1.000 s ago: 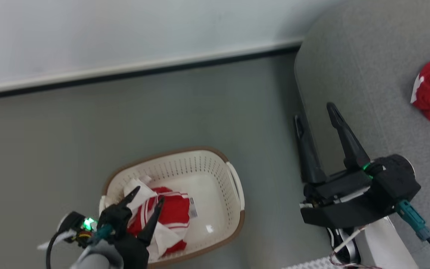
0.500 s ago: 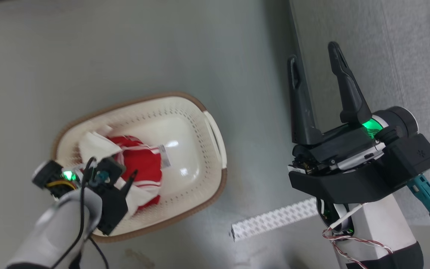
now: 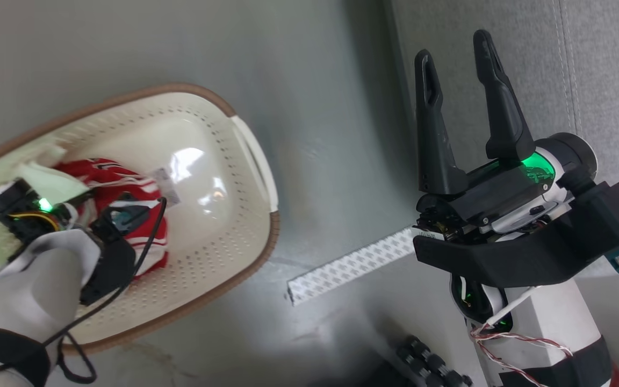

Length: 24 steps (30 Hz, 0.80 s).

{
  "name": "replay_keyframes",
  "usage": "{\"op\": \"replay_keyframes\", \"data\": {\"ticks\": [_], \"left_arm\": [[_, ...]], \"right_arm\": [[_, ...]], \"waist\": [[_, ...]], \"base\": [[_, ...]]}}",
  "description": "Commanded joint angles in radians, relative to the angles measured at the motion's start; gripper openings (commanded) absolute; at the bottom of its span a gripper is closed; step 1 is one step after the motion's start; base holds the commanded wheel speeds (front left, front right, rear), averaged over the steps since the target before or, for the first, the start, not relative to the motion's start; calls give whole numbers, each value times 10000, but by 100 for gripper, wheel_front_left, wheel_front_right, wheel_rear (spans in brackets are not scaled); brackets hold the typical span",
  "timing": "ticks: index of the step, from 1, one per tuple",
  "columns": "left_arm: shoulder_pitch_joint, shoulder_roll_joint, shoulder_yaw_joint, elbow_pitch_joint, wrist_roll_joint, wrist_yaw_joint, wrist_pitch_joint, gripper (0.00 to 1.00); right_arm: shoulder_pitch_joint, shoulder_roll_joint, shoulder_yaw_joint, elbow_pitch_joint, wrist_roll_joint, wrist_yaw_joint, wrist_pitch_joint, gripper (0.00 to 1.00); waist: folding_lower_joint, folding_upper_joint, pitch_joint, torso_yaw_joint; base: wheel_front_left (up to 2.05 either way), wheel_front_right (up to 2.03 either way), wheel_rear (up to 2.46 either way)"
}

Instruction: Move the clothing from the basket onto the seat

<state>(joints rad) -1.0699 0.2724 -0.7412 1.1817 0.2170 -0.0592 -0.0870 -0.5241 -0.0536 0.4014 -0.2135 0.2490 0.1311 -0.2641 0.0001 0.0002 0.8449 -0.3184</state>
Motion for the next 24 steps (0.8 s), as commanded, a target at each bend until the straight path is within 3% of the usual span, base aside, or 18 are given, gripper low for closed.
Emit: {"op": "replay_keyframes", "data": {"ticks": [1,15,16,17,18,24], "left_arm": [[-101,129,-49,180,49,58,93,100],[-430,186,-476,791,25,-150,687,100],[-427,176,-452,804,-36,-109,638,64],[-403,147,-450,799,-77,-54,538,10],[-356,121,-463,812,-117,-41,537,0],[-28,-59,-350,849,-415,58,137,0]], "right_arm": [[-95,47,22,-79,157,-6,-10,100],[-218,48,79,-362,532,-6,-10,100],[-210,48,88,-372,543,-6,-10,100],[-199,46,90,-378,551,-6,-10,100],[-182,46,79,-379,569,-6,-10,100],[-36,44,-11,-222,564,-6,-10,100]], "waist": [[-1,-2,622,-586],[-1,-2,1212,-924],[-1,-2,1215,-929],[-1,-2,1213,-936],[-1,-2,1201,-934],[-1,-2,870,-783]], "base": [[0,0,0],[0,0,0],[0,0,0],[0,0,0],[0,0,0],[0,0,0]]}}
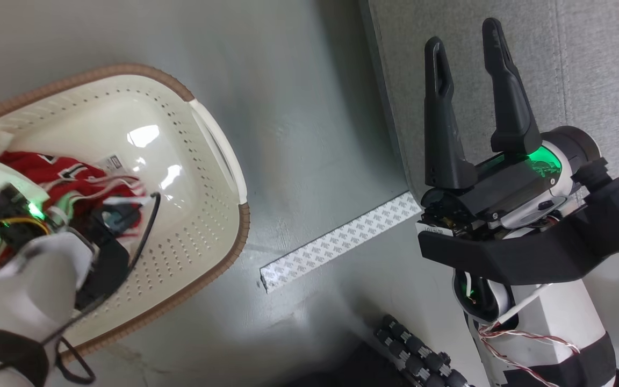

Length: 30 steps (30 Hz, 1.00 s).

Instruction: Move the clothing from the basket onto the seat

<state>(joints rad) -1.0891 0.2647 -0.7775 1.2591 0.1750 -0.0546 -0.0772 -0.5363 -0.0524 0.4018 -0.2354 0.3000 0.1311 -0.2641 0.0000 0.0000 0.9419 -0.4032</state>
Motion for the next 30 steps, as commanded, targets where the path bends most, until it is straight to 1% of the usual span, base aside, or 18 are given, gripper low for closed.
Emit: {"op": "replay_keyframes", "data": {"ticks": [1,2,5,9,12,15,18,21,27,30], "left_arm": [[209,-31,-2,44,-13,38,-134,0],[267,-70,-25,1,-41,30,-286,0],[525,-244,93,-117,-317,184,-841,0],[914,-505,456,-322,-861,360,-1469,0],[1259,-680,696,-615,-1223,442,-1743,0],[1686,-713,952,-1141,-1657,576,-1866,0],[2211,-722,1284,-2263,-2093,724,-1889,0],[2948,-739,1852,-3409,-2782,746,-1885,0],[4131,-859,2632,-5370,-3575,831,-1889,0],[4810,-890,3043,-6346,-3819,972,-1890,0]], "right_arm": [[121,32,-26,55,32,-6,-10,100],[141,31,-27,104,25,-6,-11,100],[199,28,-125,165,19,-6,-10,100],[452,26,-170,322,-160,-6,-10,100],[620,25,-146,502,-371,-6,-10,100],[840,20,-117,704,-579,-6,-10,100],[1072,17,-75,875,-780,-6,-10,100],[1330,-55,47,1120,-884,-6,-10,100],[1972,-527,497,1777,-340,-6,-10,100],[2250,-789,820,2113,-31,-6,-11,100]], "waist": [[0,0,-221,104],[0,0,-337,135],[0,0,-790,287],[0,0,-1494,615],[0,0,-2090,914],[0,0,-2692,1221],[0,0,-3321,1533],[0,0,-3988,1857],[0,0,-5317,2331],[0,0,-6051,2475]], "base": [[0,0,0],[0,0,0],[0,0,0],[0,0,0],[0,0,0],[0,0,0],[0,0,0],[0,0,0],[0,0,0],[0,0,0]]}}
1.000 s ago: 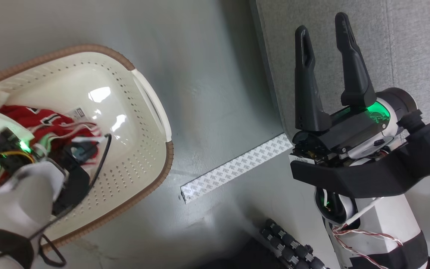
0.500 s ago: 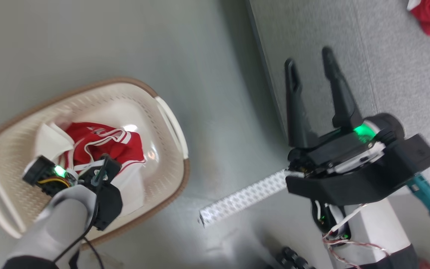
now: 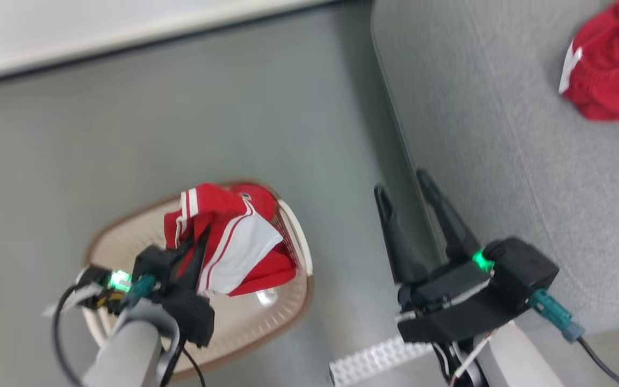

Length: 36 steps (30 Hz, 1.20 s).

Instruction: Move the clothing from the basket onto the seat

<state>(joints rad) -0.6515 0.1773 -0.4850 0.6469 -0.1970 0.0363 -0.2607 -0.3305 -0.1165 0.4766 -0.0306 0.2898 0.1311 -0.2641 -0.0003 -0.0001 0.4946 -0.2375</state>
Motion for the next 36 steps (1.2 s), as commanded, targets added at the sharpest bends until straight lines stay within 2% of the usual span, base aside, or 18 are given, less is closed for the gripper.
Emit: {"op": "replay_keyframes", "data": {"ticks": [1,9,18,26,36], "left_arm": [[651,-22,263,-524,-181,112,-55,0],[2047,205,736,-2515,82,342,-58,0],[2446,167,833,-3913,242,225,-57,0],[1984,-222,662,-4478,84,14,-55,0],[1334,-739,-338,-4548,253,-527,-55,0]], "right_arm": [[271,-203,138,101,152,-6,-11,100],[1089,-525,559,580,540,-6,-10,100],[1652,-778,1030,1187,758,-6,-10,100],[1604,-895,1534,1438,923,-6,-10,100],[1345,-1021,1792,1831,916,-6,-9,100]], "waist": [[3,1,-1808,850],[3,1,-3443,930],[3,1,-4593,805],[3,1,-4992,627],[3,1,-5192,500]], "base": [[0,0,0],[0,0,0],[0,0,0],[0,0,0],[0,0,0]]}}
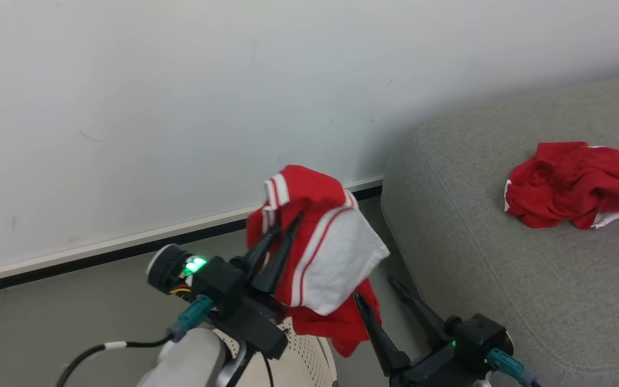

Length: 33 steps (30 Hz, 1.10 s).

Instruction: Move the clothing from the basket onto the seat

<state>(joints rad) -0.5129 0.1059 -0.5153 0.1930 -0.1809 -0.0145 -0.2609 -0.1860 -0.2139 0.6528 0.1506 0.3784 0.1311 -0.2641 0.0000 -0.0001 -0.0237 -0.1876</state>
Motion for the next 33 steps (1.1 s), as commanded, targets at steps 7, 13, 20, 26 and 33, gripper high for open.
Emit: {"op": "replay_keyframes", "data": {"ticks": [7,13,20,26,33], "left_arm": [[-306,-357,-885,-99,-71,-264,236,0],[-452,-470,-1546,-287,-249,-387,571,0],[-489,-526,-2066,-406,-625,-478,876,0],[-562,-546,-2298,-563,-809,-449,1049,0],[-627,-517,-2205,-405,-958,-277,1007,0]], "right_arm": [[-369,-70,86,435,-121,-6,-9,100],[-547,24,195,687,-301,-6,-9,100],[-749,110,350,765,-294,-6,-9,100],[-970,68,495,987,-421,-6,-11,22],[-1063,93,579,1147,-441,-6,-9,0]], "waist": [[0,1,-88,17],[0,1,-129,66],[0,1,-134,114],[0,1,-113,140],[0,1,-83,82]], "base": [[0,0,0],[0,0,0],[0,0,0],[0,0,0],[0,0,0]]}}
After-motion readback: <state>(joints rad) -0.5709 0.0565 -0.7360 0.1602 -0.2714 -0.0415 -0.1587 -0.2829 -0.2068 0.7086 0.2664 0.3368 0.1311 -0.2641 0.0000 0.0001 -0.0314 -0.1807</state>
